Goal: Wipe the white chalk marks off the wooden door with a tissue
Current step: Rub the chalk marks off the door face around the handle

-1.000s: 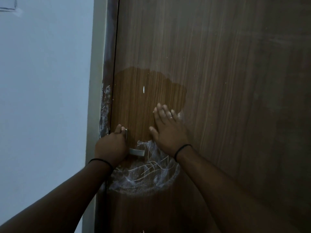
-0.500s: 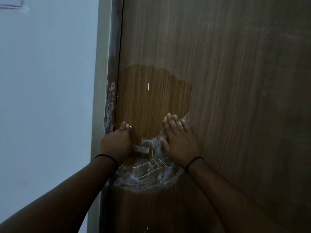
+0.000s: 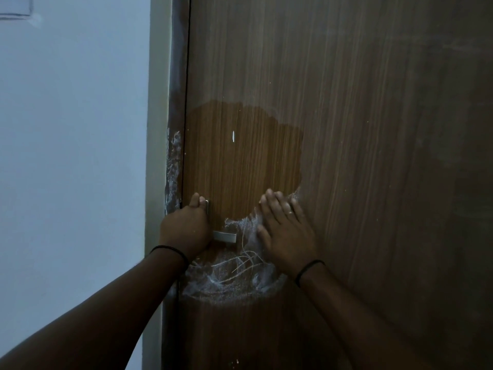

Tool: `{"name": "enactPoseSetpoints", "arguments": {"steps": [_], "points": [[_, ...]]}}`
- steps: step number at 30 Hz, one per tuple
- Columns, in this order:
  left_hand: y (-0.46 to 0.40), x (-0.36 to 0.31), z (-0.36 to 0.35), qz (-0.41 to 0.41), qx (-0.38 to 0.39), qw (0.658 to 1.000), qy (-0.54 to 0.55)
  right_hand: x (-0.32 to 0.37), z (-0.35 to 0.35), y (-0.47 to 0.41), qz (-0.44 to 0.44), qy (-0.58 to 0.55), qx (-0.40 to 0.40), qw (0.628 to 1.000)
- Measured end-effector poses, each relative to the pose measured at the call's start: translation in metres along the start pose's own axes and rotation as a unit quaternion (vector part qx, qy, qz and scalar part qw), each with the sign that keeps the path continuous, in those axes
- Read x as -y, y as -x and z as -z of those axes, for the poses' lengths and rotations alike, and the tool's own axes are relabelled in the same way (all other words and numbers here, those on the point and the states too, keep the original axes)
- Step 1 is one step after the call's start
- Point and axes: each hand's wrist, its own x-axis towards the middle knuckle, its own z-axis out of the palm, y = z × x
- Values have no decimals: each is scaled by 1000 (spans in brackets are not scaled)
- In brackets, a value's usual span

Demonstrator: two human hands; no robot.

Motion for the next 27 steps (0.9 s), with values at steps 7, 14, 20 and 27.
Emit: {"name": "enactPoseSetpoints", "arguments": {"steps": [7,14,20,27], "points": [[-1,-1,-5,3,-4,1000,6,4,16,-30,-50,-53,-21,997],[-1,2,-6,2,-15,1000,-1,-14,-5,12,-7,-4,11,1000],[-1,1,-9,-3,-13,1000,8,-22,18,-25,-73,-59,-32,995],[0,0,-3,-2,-11,1000,0,-25,-14,34,2,-4,21,1000]]}}
